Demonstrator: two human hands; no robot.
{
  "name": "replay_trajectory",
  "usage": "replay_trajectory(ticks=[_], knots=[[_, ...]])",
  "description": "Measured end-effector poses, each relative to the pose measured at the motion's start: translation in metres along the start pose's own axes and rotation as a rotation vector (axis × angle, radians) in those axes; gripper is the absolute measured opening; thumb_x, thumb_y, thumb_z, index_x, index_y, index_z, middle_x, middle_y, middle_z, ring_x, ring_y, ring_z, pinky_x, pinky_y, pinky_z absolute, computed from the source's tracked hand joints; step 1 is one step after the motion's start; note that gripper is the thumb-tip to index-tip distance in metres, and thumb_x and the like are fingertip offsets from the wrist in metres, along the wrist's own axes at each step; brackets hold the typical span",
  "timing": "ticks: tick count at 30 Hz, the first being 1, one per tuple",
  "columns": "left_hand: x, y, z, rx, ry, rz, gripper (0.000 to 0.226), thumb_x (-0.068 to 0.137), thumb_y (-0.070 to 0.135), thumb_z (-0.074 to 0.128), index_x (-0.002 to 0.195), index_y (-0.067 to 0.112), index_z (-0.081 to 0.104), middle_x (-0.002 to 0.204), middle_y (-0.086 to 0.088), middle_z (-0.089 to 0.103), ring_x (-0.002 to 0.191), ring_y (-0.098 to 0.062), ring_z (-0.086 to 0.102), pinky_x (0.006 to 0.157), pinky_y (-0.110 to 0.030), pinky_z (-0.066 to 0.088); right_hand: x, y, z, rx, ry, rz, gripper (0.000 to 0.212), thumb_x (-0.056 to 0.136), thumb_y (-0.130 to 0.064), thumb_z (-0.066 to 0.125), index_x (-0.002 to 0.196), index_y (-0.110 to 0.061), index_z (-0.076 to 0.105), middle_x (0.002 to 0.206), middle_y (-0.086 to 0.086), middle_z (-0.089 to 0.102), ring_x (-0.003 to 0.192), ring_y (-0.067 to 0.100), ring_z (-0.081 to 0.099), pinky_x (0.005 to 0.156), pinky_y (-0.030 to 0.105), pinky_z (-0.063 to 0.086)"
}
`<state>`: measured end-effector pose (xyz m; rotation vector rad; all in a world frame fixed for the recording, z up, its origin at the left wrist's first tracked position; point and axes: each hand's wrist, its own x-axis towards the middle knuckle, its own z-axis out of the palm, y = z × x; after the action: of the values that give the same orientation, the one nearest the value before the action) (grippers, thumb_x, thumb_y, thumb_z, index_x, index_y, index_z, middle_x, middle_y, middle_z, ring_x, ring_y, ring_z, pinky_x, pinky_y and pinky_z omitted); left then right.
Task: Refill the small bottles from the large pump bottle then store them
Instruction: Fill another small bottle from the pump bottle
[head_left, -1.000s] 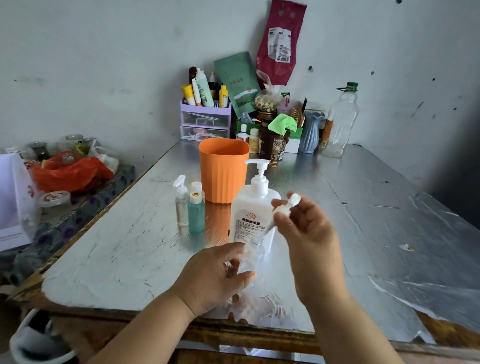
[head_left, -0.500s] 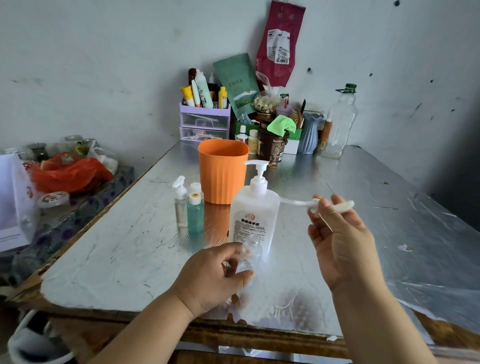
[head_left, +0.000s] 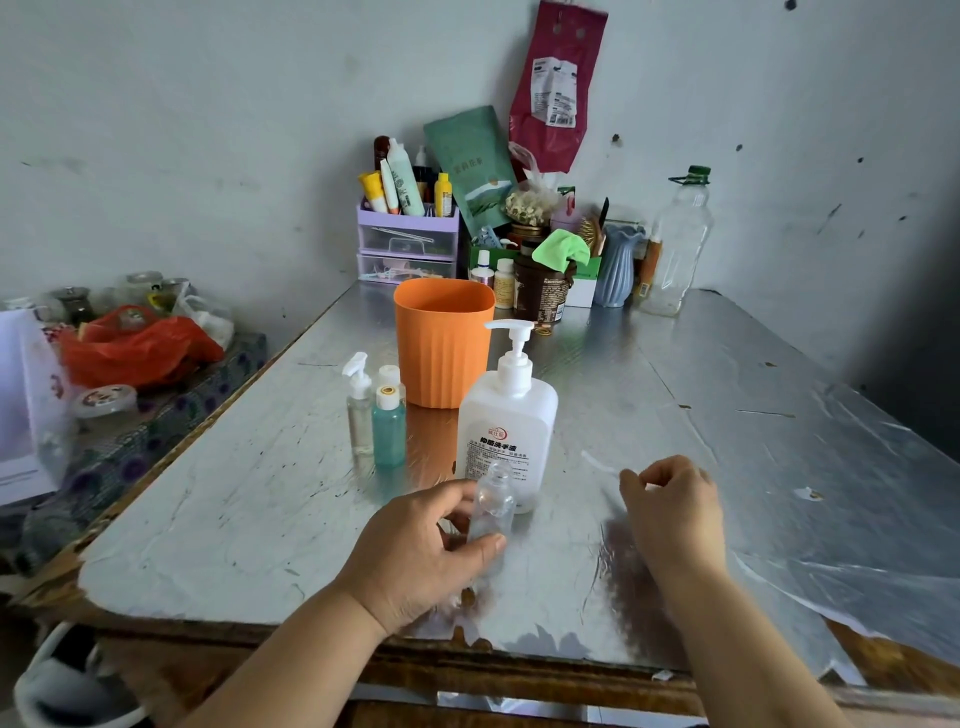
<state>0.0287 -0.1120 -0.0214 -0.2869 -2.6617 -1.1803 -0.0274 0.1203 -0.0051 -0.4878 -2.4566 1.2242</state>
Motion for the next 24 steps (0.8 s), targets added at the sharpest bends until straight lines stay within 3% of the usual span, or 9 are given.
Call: replay_trajectory(ticks=[5, 9, 11, 13, 14, 16, 19, 21, 24], knots=[[0.0, 0.0, 0.001, -0.019, 0.006, 0.006, 0.041, 0.08, 0.052, 0.071, 0.117, 0.04, 0.059, 0.107, 0.028, 0.065, 0.089, 0.004, 0.067, 0.08, -0.007, 0.05, -0.002, 0.005, 0.004, -0.145, -0.089, -0.087, 0.01, 0.086, -0.024, 0.059, 0.094, -0.018, 0.056, 0.109, 0.002, 0.05, 0.083, 0.018, 0.048, 0.074, 0.028, 0.038], [-0.001, 0.001, 0.0, -0.027, 0.009, 0.011, 0.039, 0.08, 0.05, 0.072, 0.116, 0.043, 0.058, 0.106, 0.027, 0.066, 0.083, 0.004, 0.068, 0.079, -0.014, 0.055, -0.003, 0.0, 0.005, -0.149, -0.093, -0.14, 0.025, 0.088, -0.041, 0.057, 0.104, -0.022, 0.059, 0.115, -0.001, 0.051, 0.1, 0.019, 0.053, 0.086, 0.033, 0.045], [-0.001, 0.001, 0.0, -0.032, 0.018, 0.014, 0.036, 0.08, 0.051, 0.07, 0.114, 0.044, 0.058, 0.105, 0.029, 0.065, 0.086, 0.006, 0.066, 0.079, -0.011, 0.053, 0.0, -0.011, 0.004, -0.072, -0.052, -0.205, 0.021, 0.091, -0.044, 0.051, 0.091, -0.025, 0.058, 0.102, -0.001, 0.054, 0.099, 0.021, 0.052, 0.087, 0.036, 0.045], [-0.002, 0.001, 0.0, -0.052, 0.044, 0.01, 0.037, 0.08, 0.052, 0.07, 0.114, 0.041, 0.06, 0.102, 0.028, 0.065, 0.092, 0.008, 0.062, 0.078, -0.008, 0.05, 0.002, -0.03, -0.001, 0.035, -0.058, -0.238, 0.031, 0.093, -0.041, 0.045, 0.068, -0.024, 0.049, 0.077, 0.0, 0.047, 0.078, 0.025, 0.048, 0.069, 0.034, 0.04], [-0.002, 0.002, -0.002, -0.066, 0.058, 0.004, 0.038, 0.08, 0.053, 0.069, 0.114, 0.04, 0.06, 0.101, 0.028, 0.065, 0.094, 0.008, 0.06, 0.077, -0.009, 0.05, 0.003, -0.042, -0.005, 0.079, -0.071, -0.249, 0.036, 0.095, -0.039, 0.043, 0.066, -0.018, 0.051, 0.07, 0.004, 0.047, 0.073, 0.03, 0.047, 0.064, 0.035, 0.038], [-0.003, 0.006, -0.007, -0.081, 0.085, -0.004, 0.04, 0.077, 0.059, 0.065, 0.112, 0.04, 0.059, 0.099, 0.027, 0.064, 0.093, 0.009, 0.059, 0.075, -0.01, 0.051, 0.006, -0.07, -0.01, 0.155, -0.121, -0.247, 0.038, 0.097, -0.034, 0.04, 0.082, -0.007, 0.061, 0.079, 0.015, 0.06, 0.081, 0.034, 0.056, 0.07, 0.038, 0.044], [0.005, 0.018, -0.023, -0.049, 0.125, 0.004, 0.046, 0.075, 0.066, 0.058, 0.111, 0.037, 0.058, 0.096, 0.026, 0.063, 0.087, 0.01, 0.059, 0.07, -0.007, 0.049, 0.013, -0.112, -0.011, 0.302, -0.226, -0.177, 0.035, 0.097, -0.037, 0.038, 0.084, -0.016, 0.062, 0.092, 0.01, 0.066, 0.088, 0.025, 0.059, 0.084, 0.044, 0.048], [0.013, 0.027, -0.035, 0.032, 0.155, 0.0, 0.044, 0.08, 0.065, 0.058, 0.112, 0.036, 0.058, 0.097, 0.021, 0.066, 0.083, 0.004, 0.063, 0.071, -0.013, 0.053, 0.017, -0.135, -0.007, 0.334, -0.3, -0.145, 0.036, 0.097, -0.039, 0.037, 0.081, -0.018, 0.061, 0.087, 0.003, 0.063, 0.085, 0.021, 0.056, 0.082, 0.041, 0.047], [0.026, 0.04, -0.05, 0.185, 0.229, -0.045, 0.037, 0.086, 0.06, 0.058, 0.112, 0.035, 0.059, 0.1, 0.014, 0.07, 0.082, -0.007, 0.066, 0.073, -0.031, 0.057, 0.02, -0.16, 0.004, 0.298, -0.435, -0.157, 0.034, 0.098, -0.038, 0.036, 0.076, -0.02, 0.057, 0.091, 0.005, 0.059, 0.085, 0.021, 0.054, 0.079, 0.039, 0.045]])
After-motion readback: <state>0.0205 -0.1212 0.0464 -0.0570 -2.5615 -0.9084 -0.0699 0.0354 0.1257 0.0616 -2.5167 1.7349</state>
